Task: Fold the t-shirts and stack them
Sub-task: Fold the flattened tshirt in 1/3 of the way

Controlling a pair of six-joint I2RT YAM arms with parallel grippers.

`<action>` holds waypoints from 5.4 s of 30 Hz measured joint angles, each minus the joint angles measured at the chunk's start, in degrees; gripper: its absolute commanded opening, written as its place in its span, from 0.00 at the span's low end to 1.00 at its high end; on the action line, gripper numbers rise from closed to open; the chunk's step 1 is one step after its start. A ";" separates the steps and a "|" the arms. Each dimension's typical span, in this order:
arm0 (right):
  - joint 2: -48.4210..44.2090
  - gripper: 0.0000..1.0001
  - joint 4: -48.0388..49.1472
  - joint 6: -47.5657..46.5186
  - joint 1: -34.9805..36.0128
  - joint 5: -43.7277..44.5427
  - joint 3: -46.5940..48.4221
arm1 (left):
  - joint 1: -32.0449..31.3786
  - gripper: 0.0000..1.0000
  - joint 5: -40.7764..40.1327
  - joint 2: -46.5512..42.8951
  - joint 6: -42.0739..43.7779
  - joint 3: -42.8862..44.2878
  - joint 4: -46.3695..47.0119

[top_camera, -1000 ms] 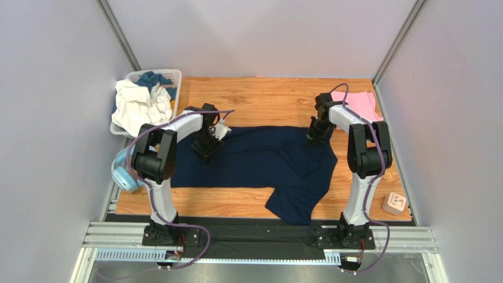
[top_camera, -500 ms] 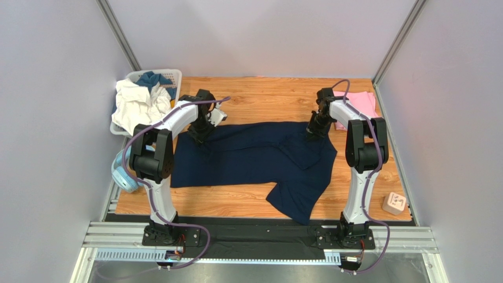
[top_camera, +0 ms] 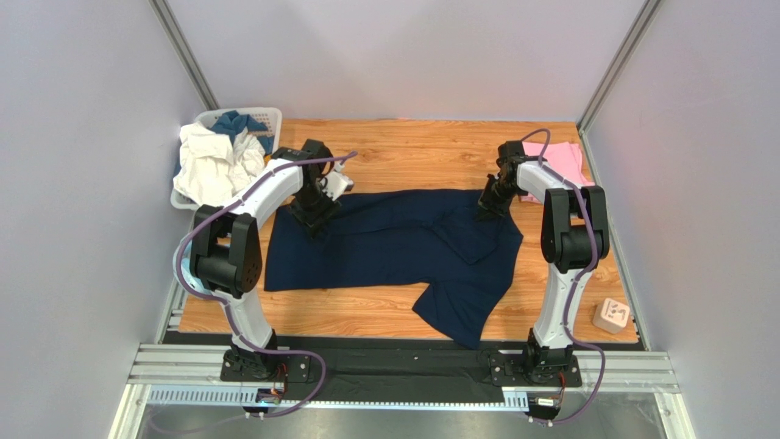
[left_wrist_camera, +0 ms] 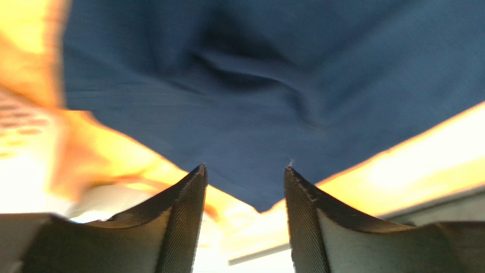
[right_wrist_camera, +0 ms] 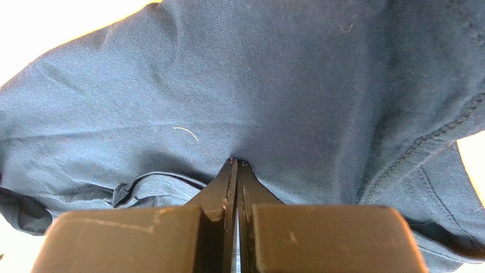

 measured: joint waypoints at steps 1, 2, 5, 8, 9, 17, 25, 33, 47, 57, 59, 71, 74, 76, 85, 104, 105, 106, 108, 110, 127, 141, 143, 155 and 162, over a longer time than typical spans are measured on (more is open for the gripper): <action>-0.02 0.00 0.04 0.00 0.00 -0.07 -0.02 | -0.70 0.64 0.66 -0.48 -0.33 -1.57 -0.46; -0.02 0.00 0.04 0.00 0.00 -0.09 -0.02 | -1.31 0.64 1.16 -0.81 -0.59 -2.80 -0.63; -0.02 0.00 0.07 0.00 0.00 -0.15 -0.04 | -3.28 0.63 2.10 -1.38 -1.40 -5.95 -0.87; -0.02 0.00 0.07 0.00 0.00 -0.17 -0.02 | -4.48 0.63 3.15 -1.40 -2.10 -6.78 -0.79; -0.02 0.00 0.07 0.00 0.00 -0.17 -0.02 | -4.66 0.63 3.23 -1.44 -2.36 -6.84 -0.63; -0.02 0.00 0.07 -0.02 0.20 -0.17 -0.02 | -5.25 0.60 2.64 -1.38 -3.96 -6.99 2.95; -0.02 0.00 0.07 -0.02 0.48 -0.17 -0.02 | -5.92 0.58 2.64 0.76 -5.18 -9.01 6.05; -0.02 0.00 0.07 -0.02 0.52 -0.20 -0.02 | -6.23 0.26 1.40 3.26 -5.60 -10.14 7.65; -0.02 0.00 0.09 -0.04 0.55 -0.24 -0.02 | -0.26 0.25 -7.67 3.23 -0.57 0.04 7.39; -0.02 0.00 0.09 -0.04 0.52 -0.26 -0.02 | 8.79 0.26 -17.18 3.17 8.41 7.58 9.81; -0.02 0.00 0.09 -0.02 0.55 -0.28 -0.02 | 9.64 0.27 -19.06 3.17 10.47 8.37 10.75; -0.02 0.00 0.09 -0.02 0.63 -0.31 -0.02 | 7.76 0.46 -20.87 3.06 14.10 17.64 11.45; -0.02 0.00 0.09 -0.04 0.63 -0.31 -0.02 | 6.34 0.78 -18.43 2.51 12.63 11.43 10.54; -0.02 0.00 0.09 -0.04 0.63 -0.31 -0.02 | 5.64 0.82 -16.11 2.78 10.51 6.73 9.33; -0.02 0.00 0.09 -0.04 0.63 -0.31 -0.02 | 7.17 0.82 -10.54 7.23 7.06 6.78 6.86; -0.02 0.00 -3.96 4.96 -2.64 2.58 1.62 | 7.17 0.41 -4.22 16.57 6.05 13.46 6.38; -0.02 0.00 -4.50 4.96 -2.75 3.19 2.10 | 7.17 0.38 -3.80 16.28 6.08 12.70 6.32; -0.02 0.00 -4.85 4.96 -2.91 3.50 2.40 | 7.17 0.35 -3.50 16.06 6.01 12.20 6.23; -0.02 0.00 -5.57 4.98 -3.04 4.17 3.15 | 7.17 0.27 -2.89 15.34 6.05 11.34 6.23; -0.02 0.00 -6.56 4.98 -3.17 4.79 3.78 | 7.17 0.18 -2.38 14.49 6.01 10.73 6.23; -0.02 0.00 -11.58 4.52 -6.88 7.82 8.11 | 6.03 0.00 5.03 7.69 5.05 9.75 3.34; 0.61 0.00 -9.70 4.55 -2.84 3.15 8.13 | 4.00 0.00 -9.77 8.57 12.35 13.05 11.41; 1.01 0.00 -9.03 4.57 -2.05 2.54 7.06 | 4.07 0.00 -13.16 9.88 14.51 12.37 14.97; 2.56 0.00 -7.87 4.50 -1.88 1.95 5.53 | 4.15 0.00 -24.24 13.88 24.90 8.07 29.18; 2.62 0.00 -6.27 4.55 -1.92 0.74 4.42 | 4.15 0.00 -25.94 15.02 27.63 13.55 30.97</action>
